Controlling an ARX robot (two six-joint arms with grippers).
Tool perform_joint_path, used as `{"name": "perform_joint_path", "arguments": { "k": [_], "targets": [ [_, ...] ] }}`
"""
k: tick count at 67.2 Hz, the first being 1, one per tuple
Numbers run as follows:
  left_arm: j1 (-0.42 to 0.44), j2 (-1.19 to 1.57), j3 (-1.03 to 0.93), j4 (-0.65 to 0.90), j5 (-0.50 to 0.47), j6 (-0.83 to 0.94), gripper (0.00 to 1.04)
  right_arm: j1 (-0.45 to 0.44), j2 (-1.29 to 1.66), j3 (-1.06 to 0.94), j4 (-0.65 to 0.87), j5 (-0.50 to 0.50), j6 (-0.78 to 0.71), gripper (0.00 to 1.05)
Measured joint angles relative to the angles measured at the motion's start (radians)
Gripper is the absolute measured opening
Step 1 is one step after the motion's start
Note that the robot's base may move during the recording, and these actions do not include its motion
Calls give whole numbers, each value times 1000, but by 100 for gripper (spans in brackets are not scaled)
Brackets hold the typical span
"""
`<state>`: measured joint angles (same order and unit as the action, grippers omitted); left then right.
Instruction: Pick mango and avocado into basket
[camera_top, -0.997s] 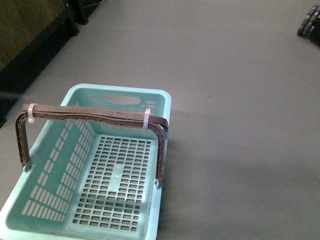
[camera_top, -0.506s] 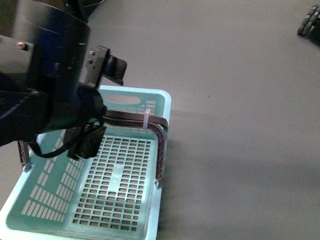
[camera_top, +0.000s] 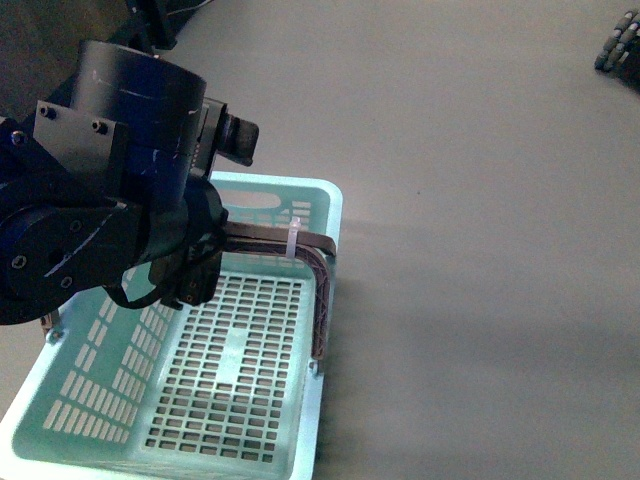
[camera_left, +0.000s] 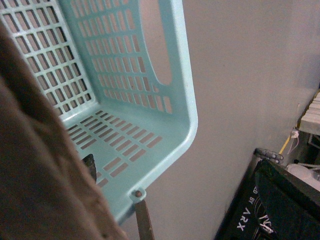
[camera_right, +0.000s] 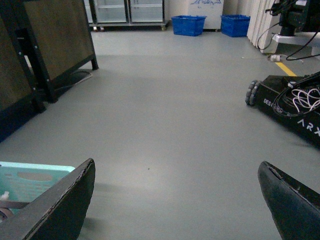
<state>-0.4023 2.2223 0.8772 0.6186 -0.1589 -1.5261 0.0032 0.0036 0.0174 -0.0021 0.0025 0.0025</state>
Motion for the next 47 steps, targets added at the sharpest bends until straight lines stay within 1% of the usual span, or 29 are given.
{"name": "perform_joint_path", "arguments": {
  "k": [7,25,32,41,43,47],
  "targets": [
    [13,23,2,-9,-10,-13,96,0,0,0,0,0,0,96],
    [12,59,103,-125,-31,-10,96,0,0,0,0,0,0,96],
    [13,67,126,-150,-34,-5,79,0,0,0,0,0,0,96],
    [16,69,138,-163,-34,-5,54,0,0,0,0,0,0,96],
    [16,69,138,-164,-34,-5,50,0,0,0,0,0,0,96],
    [18,69,138,-177,-35,-5,39,0,0,0,0,0,0,96]
  ]
}}
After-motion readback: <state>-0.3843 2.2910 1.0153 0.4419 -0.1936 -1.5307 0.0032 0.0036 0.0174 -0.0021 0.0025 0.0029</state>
